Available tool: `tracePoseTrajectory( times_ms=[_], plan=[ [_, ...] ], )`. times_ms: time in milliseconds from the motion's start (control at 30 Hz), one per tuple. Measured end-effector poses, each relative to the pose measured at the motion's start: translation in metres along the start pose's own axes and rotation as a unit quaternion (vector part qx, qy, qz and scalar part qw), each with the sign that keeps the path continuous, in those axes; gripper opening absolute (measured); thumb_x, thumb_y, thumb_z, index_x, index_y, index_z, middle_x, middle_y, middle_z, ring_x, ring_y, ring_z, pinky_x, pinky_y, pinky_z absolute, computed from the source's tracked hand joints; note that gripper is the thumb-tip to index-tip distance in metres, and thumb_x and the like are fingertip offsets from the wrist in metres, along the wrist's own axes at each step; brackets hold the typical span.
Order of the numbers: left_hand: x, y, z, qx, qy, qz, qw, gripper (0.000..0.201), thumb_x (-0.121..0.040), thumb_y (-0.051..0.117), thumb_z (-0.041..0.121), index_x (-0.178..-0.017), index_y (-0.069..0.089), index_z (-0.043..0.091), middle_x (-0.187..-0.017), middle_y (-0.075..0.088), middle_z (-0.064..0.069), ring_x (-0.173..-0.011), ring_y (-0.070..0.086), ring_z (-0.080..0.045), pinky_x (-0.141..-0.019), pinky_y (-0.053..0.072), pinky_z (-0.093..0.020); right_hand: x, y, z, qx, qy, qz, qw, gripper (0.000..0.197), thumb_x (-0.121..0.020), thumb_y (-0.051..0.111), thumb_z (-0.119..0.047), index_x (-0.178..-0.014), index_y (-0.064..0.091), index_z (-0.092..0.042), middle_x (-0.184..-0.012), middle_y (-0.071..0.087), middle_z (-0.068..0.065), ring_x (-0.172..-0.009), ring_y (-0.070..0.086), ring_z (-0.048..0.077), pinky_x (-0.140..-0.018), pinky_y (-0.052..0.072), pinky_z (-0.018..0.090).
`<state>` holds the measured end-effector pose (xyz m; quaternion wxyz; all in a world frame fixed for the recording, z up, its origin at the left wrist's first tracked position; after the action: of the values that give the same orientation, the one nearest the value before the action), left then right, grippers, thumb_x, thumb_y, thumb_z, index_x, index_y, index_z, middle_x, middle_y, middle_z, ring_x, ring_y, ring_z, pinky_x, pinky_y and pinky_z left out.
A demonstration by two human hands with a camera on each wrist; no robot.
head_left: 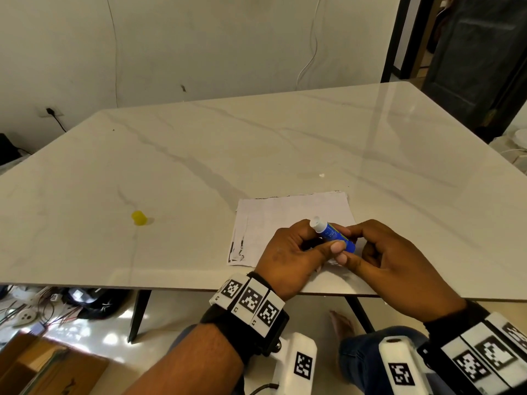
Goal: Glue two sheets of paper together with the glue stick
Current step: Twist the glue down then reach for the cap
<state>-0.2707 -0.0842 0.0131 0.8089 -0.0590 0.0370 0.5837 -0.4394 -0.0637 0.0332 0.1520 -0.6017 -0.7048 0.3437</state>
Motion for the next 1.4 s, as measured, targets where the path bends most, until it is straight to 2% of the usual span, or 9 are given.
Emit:
tracePoseTrajectory(
  times_ms=[133,267,500,733,800,967,1067,1267,1400],
  plan=[
    [0.000,0.001,0.000,-0.001,0.001,0.000,1.000,0.025,-0.091,0.068,0.012,-0.115,0.072,0.005,-0.097,0.075,-0.007,-0.066,0.063,0.003,-0.070,0.046,-0.013,-0.002,0.001,0.007,0.024,-0.018,-0.011,1.000,0.046,-0.086,0.044,-0.068,-0.112,0.065,-0.036,-0.099,0.057,-0.021,-0.090,0.057,0.004,-0.067,0.040,0.016],
    [0.001,0.000,0.002,0.032,-0.010,-0.009,0.999,0.027,-0.093,0.066,0.016,-0.119,0.070,0.006,-0.111,0.075,-0.011,-0.074,0.064,0.001,-0.071,0.047,-0.013,-0.002,0.001,0.008,0.031,-0.007,0.001,1.000,0.026,-0.091,0.053,-0.057,-0.097,0.065,-0.035,-0.097,0.055,-0.024,-0.084,0.055,0.003,-0.063,0.037,0.018],
    [0.003,-0.002,0.004,0.014,0.008,-0.005,1.000,0.026,-0.096,0.062,0.013,-0.118,0.070,0.002,-0.113,0.072,-0.006,-0.071,0.061,0.005,-0.070,0.045,-0.011,0.000,0.002,0.005,0.021,0.031,0.022,0.999,0.024,-0.075,0.076,-0.048,-0.084,0.058,-0.035,-0.077,0.056,-0.008,-0.066,0.051,0.010,-0.058,0.037,0.022],
    [0.001,-0.005,-0.004,0.083,-0.026,0.038,0.996,0.025,-0.094,0.066,0.025,-0.114,0.073,0.012,-0.066,0.059,0.003,-0.056,0.041,-0.012,-0.061,0.038,-0.029,-0.001,0.000,-0.001,0.002,0.005,-0.030,1.000,0.022,-0.084,0.052,-0.059,-0.100,0.060,-0.047,-0.099,0.056,-0.025,-0.081,0.056,0.002,-0.063,0.040,0.016],
    [0.001,-0.004,-0.003,0.074,-0.023,0.036,0.996,0.024,-0.094,0.065,0.023,-0.113,0.073,0.010,-0.068,0.062,0.006,-0.056,0.042,-0.011,-0.061,0.039,-0.026,-0.001,0.000,0.000,0.005,0.002,-0.036,0.999,0.021,-0.087,0.047,-0.056,-0.097,0.062,-0.046,-0.102,0.057,-0.022,-0.088,0.056,0.004,-0.067,0.040,0.017],
    [0.002,-0.005,0.004,-0.007,0.009,0.026,1.000,0.024,-0.095,0.063,0.019,-0.114,0.073,0.008,-0.096,0.072,0.005,-0.064,0.059,0.004,-0.068,0.044,-0.012,0.000,0.001,0.003,-0.006,0.039,0.007,0.999,0.017,-0.079,0.075,-0.044,-0.086,0.062,-0.036,-0.081,0.059,-0.007,-0.074,0.055,0.012,-0.062,0.042,0.026],
    [0.002,-0.005,0.004,-0.021,0.012,0.020,1.000,0.024,-0.096,0.061,0.018,-0.115,0.072,0.008,-0.074,0.067,0.019,-0.065,0.060,0.005,-0.069,0.044,-0.010,0.000,0.002,0.004,-0.001,0.044,0.019,0.999,0.028,-0.071,0.075,-0.055,-0.086,0.060,-0.037,-0.078,0.057,-0.008,-0.066,0.052,0.010,-0.059,0.038,0.022],
    [0.002,-0.006,0.003,0.016,0.007,0.041,0.999,0.024,-0.095,0.063,0.018,-0.113,0.073,0.008,-0.081,0.069,0.012,-0.062,0.058,0.002,-0.068,0.044,-0.017,-0.002,0.002,0.002,0.002,0.008,-0.048,0.999,0.025,-0.086,0.047,-0.057,-0.098,0.063,-0.043,-0.101,0.057,-0.023,-0.091,0.057,0.004,-0.070,0.041,0.018],
    [0.003,-0.004,0.006,-0.013,0.012,0.026,1.000,0.024,-0.095,0.063,0.017,-0.114,0.073,0.007,-0.108,0.073,0.000,-0.068,0.061,0.005,-0.070,0.045,-0.012,-0.001,0.001,0.005,-0.005,0.039,-0.019,0.999,0.013,-0.083,0.066,-0.048,-0.088,0.062,-0.037,-0.083,0.059,-0.008,-0.075,0.056,0.011,-0.063,0.041,0.025]
  ],
)
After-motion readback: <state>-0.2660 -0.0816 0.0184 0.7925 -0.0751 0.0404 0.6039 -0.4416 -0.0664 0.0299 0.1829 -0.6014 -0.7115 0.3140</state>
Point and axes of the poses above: each hand's wrist, its own x-axis away from the middle knuckle, its own y-axis out of the palm, z = x × y, the point moved 4 cm from there along -x, towards the middle knuckle
